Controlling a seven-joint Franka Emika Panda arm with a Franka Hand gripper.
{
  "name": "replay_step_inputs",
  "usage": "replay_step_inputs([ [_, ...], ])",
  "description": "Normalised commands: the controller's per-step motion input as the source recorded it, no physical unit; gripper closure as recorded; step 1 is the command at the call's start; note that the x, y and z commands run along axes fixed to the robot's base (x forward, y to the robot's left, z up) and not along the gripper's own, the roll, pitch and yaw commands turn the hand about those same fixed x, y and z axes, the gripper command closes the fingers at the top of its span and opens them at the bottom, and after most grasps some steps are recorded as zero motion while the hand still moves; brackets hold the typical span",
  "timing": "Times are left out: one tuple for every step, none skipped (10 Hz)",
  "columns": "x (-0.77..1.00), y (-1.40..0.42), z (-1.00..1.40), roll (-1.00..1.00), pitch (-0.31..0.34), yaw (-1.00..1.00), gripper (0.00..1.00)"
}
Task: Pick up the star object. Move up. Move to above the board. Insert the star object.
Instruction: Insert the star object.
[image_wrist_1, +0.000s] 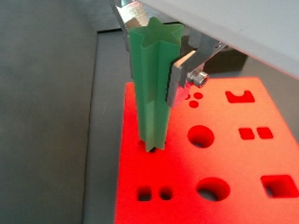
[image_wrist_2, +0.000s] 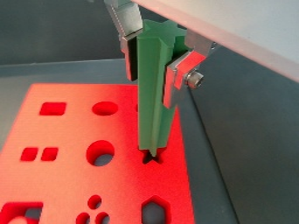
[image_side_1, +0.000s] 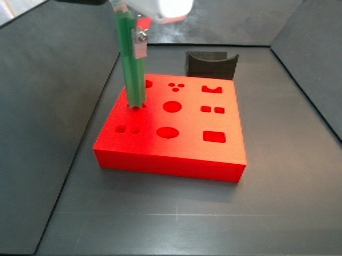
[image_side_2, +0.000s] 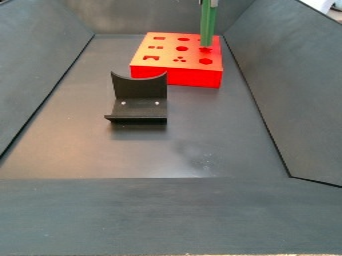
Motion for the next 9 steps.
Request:
replay_step_inputs([
  [-0.06,0.00,-0.12,0.00,-0.027,-0.97,1.00],
  [-0.04,0.00,-0.11,0.00,-0.036,-0.97,1.00],
  [0.00,0.00,-0.04,-0.02,-0.070,-0.98,1.00],
  [0.00,0.00,0.00,-0.03,-0.123,-0.97,1.00],
  [0.00,0.00,0.03,-0.01,-0.154,-0.96,1.00],
  [0.00,0.02,0.08,0.00,-0.180,-0.90,1.00],
  [0.00,0.08,0.07,-0.02,-0.076,-0.12,1.00],
  [-0.20,0.06,-0.01,0.00,0.000,0.11,1.00],
  [-0.15,0.39,-0.08,-0.08,0.000,0.00,1.00],
])
